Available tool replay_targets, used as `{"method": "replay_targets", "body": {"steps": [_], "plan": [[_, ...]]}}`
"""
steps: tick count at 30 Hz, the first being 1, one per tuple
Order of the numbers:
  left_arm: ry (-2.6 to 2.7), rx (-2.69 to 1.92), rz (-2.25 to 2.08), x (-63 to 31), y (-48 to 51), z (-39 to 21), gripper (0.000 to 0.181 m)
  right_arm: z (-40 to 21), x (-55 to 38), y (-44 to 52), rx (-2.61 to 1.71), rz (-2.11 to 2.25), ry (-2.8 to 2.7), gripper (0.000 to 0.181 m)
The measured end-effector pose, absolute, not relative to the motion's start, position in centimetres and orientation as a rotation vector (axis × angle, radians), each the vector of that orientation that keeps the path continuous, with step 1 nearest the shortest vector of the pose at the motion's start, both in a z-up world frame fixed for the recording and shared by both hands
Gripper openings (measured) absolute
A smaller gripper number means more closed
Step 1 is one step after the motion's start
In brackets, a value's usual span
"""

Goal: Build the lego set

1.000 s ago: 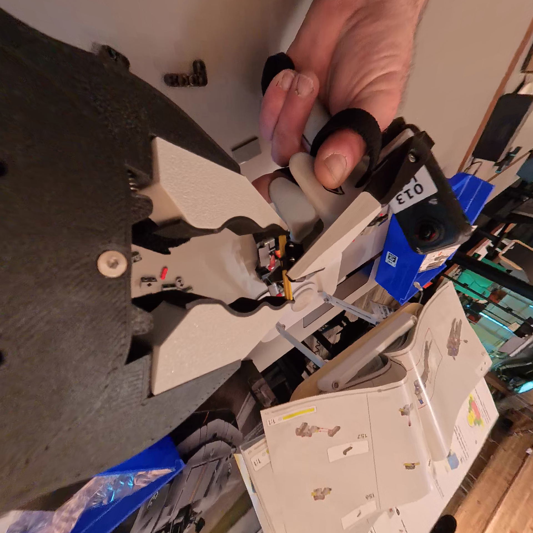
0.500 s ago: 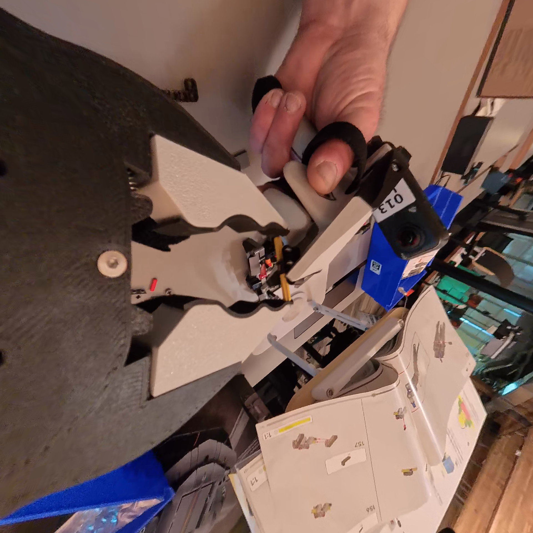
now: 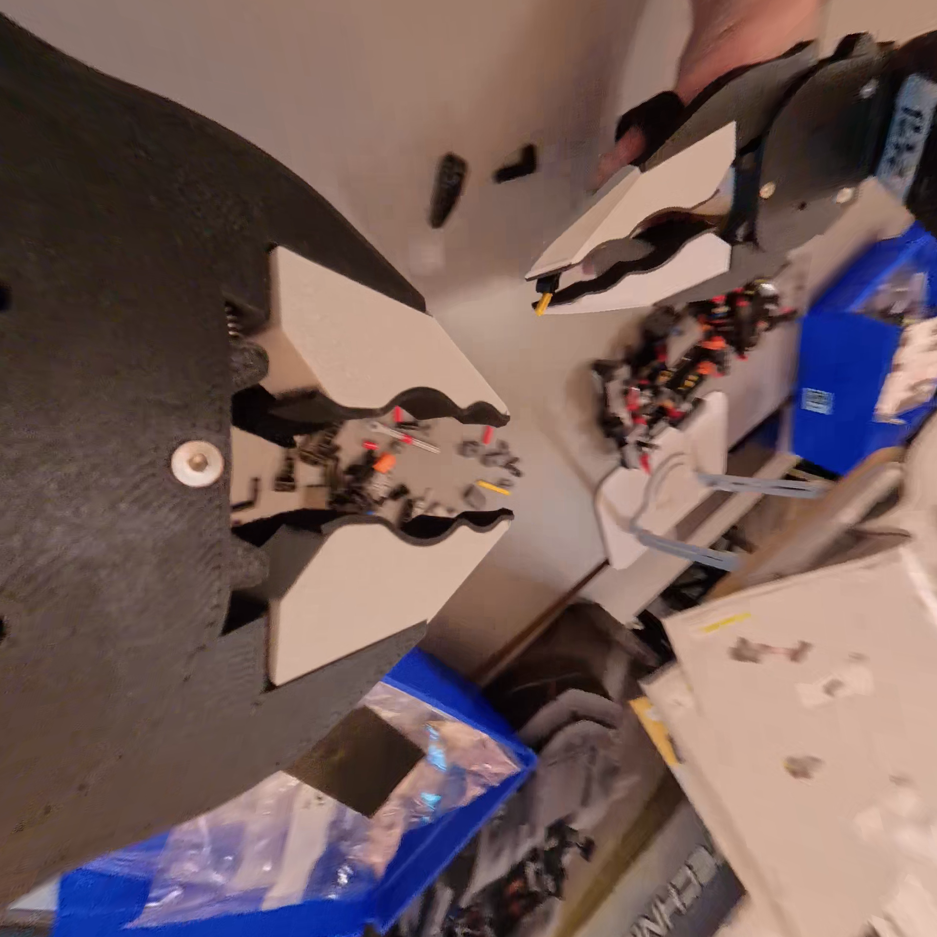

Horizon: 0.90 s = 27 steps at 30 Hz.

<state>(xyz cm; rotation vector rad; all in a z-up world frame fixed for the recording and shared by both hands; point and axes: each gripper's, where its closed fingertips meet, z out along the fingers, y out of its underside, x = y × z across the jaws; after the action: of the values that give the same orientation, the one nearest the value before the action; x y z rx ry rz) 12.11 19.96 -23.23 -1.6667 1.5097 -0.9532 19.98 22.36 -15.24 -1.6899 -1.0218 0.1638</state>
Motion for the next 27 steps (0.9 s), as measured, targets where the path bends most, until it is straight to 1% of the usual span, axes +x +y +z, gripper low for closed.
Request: {"method": "replay_targets", "body": {"steps": [5, 7, 13, 16, 17, 24, 26, 27], "plan": [[1.701, -1.753, -0.653, 12.7, 19.6, -28.2, 0.014, -20.1, 21.8, 20.5, -1.867, 0.173, -1.052, 0.02], [1.744, -1.766, -0.56, 12.7, 19.7, -29.6, 0.014, -22.0, 21.8, 19.9, -1.922, 0.219, -1.071, 0.018], [1.731, -1.772, -0.581, 13.0, 19.7, -29.9, 0.019, -26.7, 21.6, 20.2, -2.055, 0.223, -1.147, 0.02], [1.723, -1.78, -0.614, 12.9, 19.7, -29.9, 0.023, -28.5, 22.1, 20.6, -2.112, 0.226, -1.168, 0.016], [1.723, -1.779, -0.615, 12.8, 19.8, -29.9, 0.026, -29.0, 22.3, 20.7, -2.126, 0.227, -1.174, 0.015], [1.744, -1.763, -0.639, 12.5, 19.5, -29.9, 0.028, -29.7, 21.9, 21.0, -2.135, 0.267, -1.17, 0.011], [1.742, -1.758, -0.63, 12.4, 19.6, -29.8, 0.028, -29.8, 21.7, 21.0, -2.135, 0.291, -1.175, 0.004], [1.744, -1.756, -0.627, 12.4, 19.6, -29.8, 0.028, -29.8, 21.6, 21.0, -2.133, 0.307, -1.177, 0.003]]}}
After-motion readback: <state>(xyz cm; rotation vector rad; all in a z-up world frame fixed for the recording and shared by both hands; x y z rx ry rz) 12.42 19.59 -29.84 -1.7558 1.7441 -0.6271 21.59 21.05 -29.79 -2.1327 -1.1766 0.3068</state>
